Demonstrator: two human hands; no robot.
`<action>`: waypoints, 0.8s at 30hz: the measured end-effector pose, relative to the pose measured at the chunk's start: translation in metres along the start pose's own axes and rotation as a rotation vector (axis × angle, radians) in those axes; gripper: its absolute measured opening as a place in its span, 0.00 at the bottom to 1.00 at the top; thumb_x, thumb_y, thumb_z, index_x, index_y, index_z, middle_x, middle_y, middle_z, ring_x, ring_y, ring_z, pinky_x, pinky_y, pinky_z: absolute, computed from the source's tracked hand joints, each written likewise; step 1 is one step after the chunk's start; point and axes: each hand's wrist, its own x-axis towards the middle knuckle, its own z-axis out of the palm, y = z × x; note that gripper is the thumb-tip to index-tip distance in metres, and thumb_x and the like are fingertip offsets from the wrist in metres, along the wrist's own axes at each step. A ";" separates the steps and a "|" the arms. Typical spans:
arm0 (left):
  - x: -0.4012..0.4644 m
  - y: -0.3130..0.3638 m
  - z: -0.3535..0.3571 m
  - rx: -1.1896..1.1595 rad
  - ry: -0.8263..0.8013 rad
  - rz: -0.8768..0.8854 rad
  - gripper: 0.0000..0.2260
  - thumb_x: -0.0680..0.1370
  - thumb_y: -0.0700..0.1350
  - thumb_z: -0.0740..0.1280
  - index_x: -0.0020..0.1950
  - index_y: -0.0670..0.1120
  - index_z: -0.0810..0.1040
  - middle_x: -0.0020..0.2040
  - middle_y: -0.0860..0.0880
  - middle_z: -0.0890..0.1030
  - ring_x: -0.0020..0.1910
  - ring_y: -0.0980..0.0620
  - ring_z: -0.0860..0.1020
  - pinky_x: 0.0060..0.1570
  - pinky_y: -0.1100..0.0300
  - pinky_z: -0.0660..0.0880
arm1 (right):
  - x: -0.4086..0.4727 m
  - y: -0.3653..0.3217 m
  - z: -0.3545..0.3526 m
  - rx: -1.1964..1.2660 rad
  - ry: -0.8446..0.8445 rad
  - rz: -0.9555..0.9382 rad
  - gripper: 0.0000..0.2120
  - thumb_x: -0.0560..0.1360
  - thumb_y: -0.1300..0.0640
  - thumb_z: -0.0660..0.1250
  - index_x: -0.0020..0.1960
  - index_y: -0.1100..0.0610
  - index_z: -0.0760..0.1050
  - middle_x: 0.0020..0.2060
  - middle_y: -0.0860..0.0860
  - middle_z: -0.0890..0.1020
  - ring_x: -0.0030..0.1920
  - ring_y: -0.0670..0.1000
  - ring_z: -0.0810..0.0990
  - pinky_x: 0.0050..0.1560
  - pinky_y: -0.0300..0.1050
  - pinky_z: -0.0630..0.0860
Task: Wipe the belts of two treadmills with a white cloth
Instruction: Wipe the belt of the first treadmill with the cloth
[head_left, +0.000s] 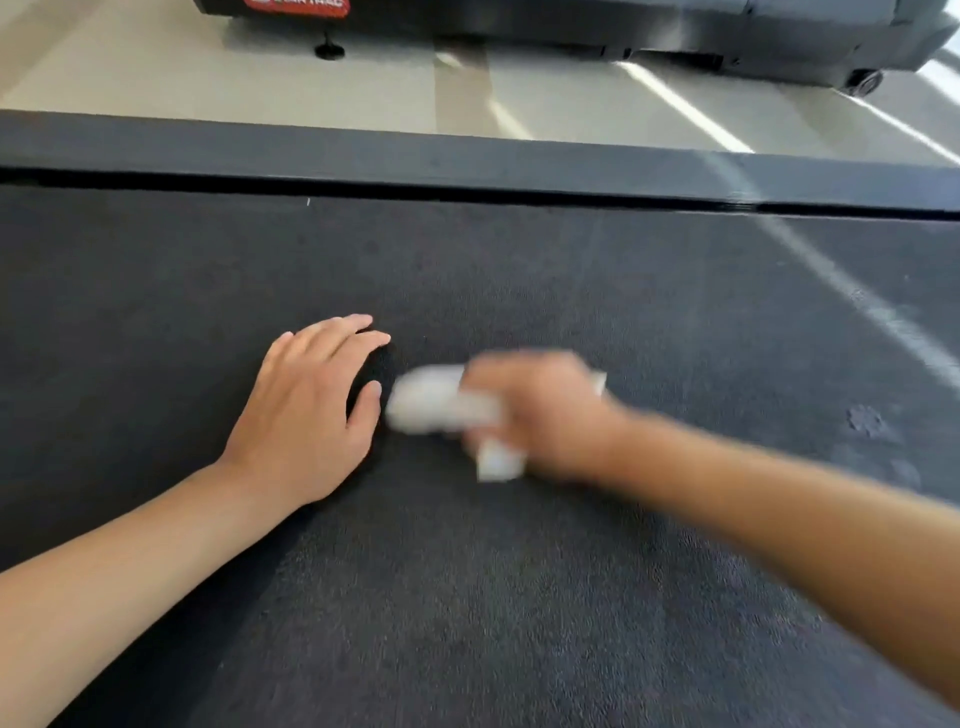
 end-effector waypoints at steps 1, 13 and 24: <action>0.000 0.001 0.000 0.000 -0.001 0.001 0.23 0.80 0.52 0.57 0.73 0.48 0.75 0.76 0.50 0.73 0.75 0.45 0.70 0.75 0.37 0.65 | 0.026 0.047 -0.012 -0.106 0.109 0.209 0.07 0.78 0.43 0.66 0.50 0.45 0.75 0.44 0.45 0.82 0.50 0.55 0.83 0.43 0.46 0.72; 0.000 -0.002 0.000 0.001 -0.015 -0.008 0.23 0.79 0.52 0.57 0.72 0.48 0.75 0.76 0.51 0.73 0.75 0.46 0.70 0.74 0.40 0.66 | 0.043 -0.002 0.012 0.099 -0.078 -0.093 0.12 0.79 0.43 0.64 0.50 0.52 0.74 0.41 0.42 0.75 0.41 0.49 0.75 0.40 0.47 0.70; 0.000 -0.001 0.001 -0.003 -0.008 -0.019 0.22 0.79 0.52 0.57 0.72 0.50 0.75 0.76 0.51 0.72 0.75 0.46 0.70 0.75 0.39 0.65 | 0.149 0.106 -0.008 -0.159 0.212 0.598 0.16 0.80 0.41 0.62 0.59 0.51 0.76 0.47 0.50 0.82 0.48 0.56 0.79 0.46 0.48 0.72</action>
